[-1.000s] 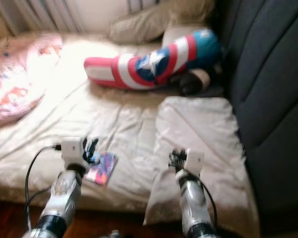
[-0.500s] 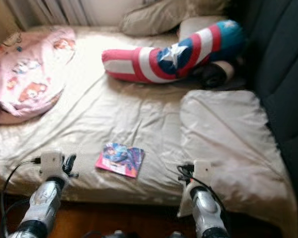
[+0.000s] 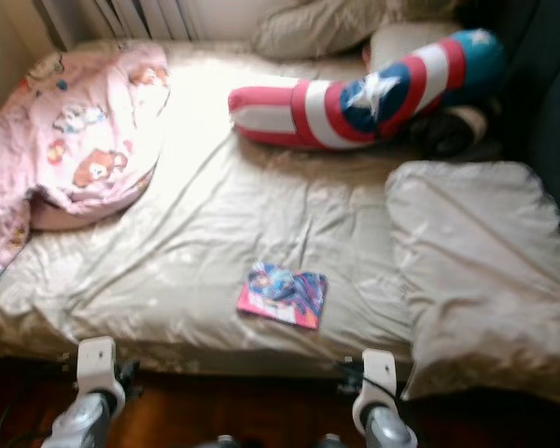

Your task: Clean up the room

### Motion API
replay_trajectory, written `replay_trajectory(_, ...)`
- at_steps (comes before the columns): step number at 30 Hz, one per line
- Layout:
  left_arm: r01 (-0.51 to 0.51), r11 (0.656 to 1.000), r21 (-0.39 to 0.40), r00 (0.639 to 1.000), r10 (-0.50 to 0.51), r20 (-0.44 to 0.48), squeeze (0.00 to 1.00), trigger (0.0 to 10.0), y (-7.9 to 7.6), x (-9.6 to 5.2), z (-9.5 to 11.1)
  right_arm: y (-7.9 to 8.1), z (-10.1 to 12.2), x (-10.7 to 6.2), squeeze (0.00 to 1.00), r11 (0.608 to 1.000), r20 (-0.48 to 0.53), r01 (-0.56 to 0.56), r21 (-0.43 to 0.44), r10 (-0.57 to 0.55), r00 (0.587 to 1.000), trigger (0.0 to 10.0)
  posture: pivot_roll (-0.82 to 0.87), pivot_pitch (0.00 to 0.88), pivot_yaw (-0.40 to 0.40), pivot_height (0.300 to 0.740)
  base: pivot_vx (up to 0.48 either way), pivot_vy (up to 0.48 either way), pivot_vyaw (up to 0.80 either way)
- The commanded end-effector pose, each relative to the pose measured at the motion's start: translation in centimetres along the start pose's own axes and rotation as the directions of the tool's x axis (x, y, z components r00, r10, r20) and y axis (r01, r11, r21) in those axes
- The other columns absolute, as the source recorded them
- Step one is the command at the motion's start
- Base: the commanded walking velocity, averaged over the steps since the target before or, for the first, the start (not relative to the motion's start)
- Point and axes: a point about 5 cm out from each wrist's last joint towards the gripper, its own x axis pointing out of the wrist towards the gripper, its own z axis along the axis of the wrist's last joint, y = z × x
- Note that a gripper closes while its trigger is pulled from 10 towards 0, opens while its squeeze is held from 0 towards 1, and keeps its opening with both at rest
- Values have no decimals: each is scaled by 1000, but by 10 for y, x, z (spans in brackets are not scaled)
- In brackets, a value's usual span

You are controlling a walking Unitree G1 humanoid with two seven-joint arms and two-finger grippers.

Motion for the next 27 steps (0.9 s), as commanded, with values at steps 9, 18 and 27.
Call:
replay_trajectory(9, -9, 997, 73, 987, 21, -158, 0, 10000, 3, -10, -34, -4, -25, -6, 0, 998, -90, 51, 42, -47, 995, 10000, 26, 209, 13, 740, 0, 480, 0)
replay_trajectory(18, -49, 998, 24, 981, 53, -187, 0, 10000, 4, -13, -42, -10, -40, -12, 0, 999, -152, 42, 5, -41, 988, 10000, 32, 193, 7, 740, 0, 477, 0)
replay_trajectory(27, -62, 998, 13, 975, 64, -215, 0, 10000, 6, -16, -49, -15, -45, -14, 0, 999, -169, 16, -39, -22, 985, 10000, 31, 178, 11, 740, 0, 476, 509)
